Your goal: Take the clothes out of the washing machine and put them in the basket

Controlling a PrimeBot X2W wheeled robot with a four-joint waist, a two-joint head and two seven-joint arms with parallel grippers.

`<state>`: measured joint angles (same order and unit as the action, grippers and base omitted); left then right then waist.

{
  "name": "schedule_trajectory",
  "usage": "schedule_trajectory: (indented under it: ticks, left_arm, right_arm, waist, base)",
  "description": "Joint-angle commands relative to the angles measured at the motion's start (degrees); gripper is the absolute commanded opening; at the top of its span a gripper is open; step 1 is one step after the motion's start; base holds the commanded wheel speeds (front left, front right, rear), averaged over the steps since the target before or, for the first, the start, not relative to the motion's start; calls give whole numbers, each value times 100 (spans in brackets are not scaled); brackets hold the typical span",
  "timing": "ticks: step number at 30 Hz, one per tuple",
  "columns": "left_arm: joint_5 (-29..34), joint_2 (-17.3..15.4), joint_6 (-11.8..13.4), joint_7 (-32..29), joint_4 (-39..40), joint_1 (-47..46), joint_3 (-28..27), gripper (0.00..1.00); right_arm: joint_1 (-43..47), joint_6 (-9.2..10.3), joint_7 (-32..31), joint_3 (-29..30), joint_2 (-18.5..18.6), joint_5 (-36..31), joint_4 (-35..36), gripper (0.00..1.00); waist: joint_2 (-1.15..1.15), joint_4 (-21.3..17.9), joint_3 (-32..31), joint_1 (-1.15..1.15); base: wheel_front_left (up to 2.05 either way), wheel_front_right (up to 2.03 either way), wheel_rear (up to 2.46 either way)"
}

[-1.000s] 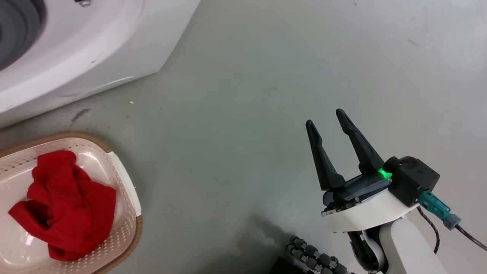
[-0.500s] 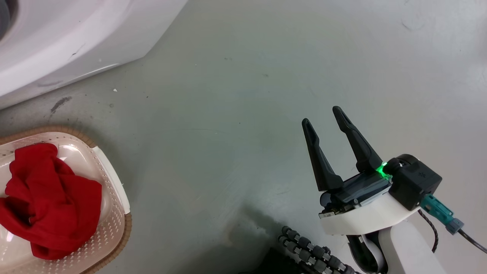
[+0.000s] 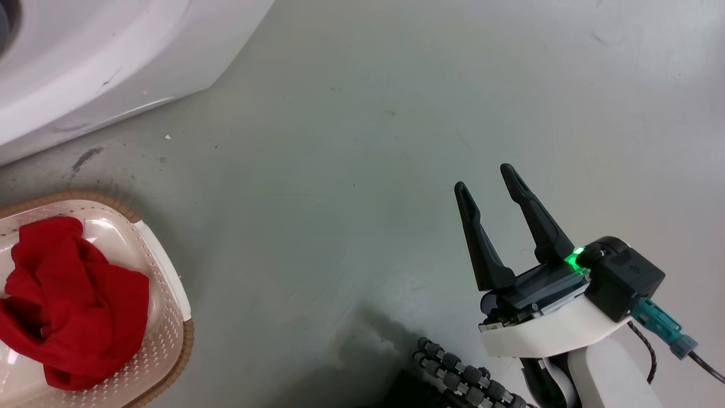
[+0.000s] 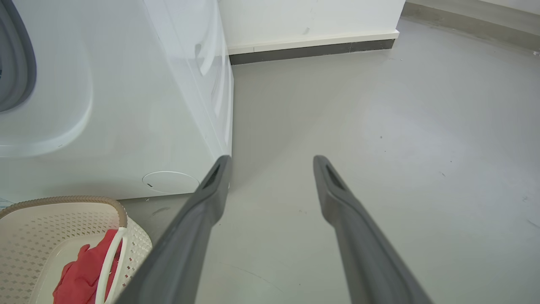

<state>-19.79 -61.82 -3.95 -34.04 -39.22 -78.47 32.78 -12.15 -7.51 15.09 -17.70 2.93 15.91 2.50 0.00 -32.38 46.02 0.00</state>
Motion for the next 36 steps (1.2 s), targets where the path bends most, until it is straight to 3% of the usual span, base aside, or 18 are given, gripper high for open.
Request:
schedule_trajectory:
  ticks: [1,11,27,36]
  left_arm:
    - [38,41,53,152,-36,-102,-28,0]
    - [-128,335,254,1951,-548,-156,-275,0]
    - [-1137,2022,581,4410,-1897,1337,-737,0]
    - [-1569,2731,605,4917,-1795,2323,-1111,0]
  right_arm:
    - [44,4,9,3,-10,26,28,100]
    - [-164,4,10,-55,-9,34,-41,100]
    - [-81,4,10,316,-8,-326,-208,100]
    - [188,4,9,546,-8,-570,-394,100]
  waist:
    - [0,-7,-17,0]
    - [0,-56,-217,0]
    - [0,475,-1295,0]
    - [0,947,-2168,0]
  base:
    - [0,0,0]
    - [0,0,0]
    - [0,0,0]
    - [0,0,0]
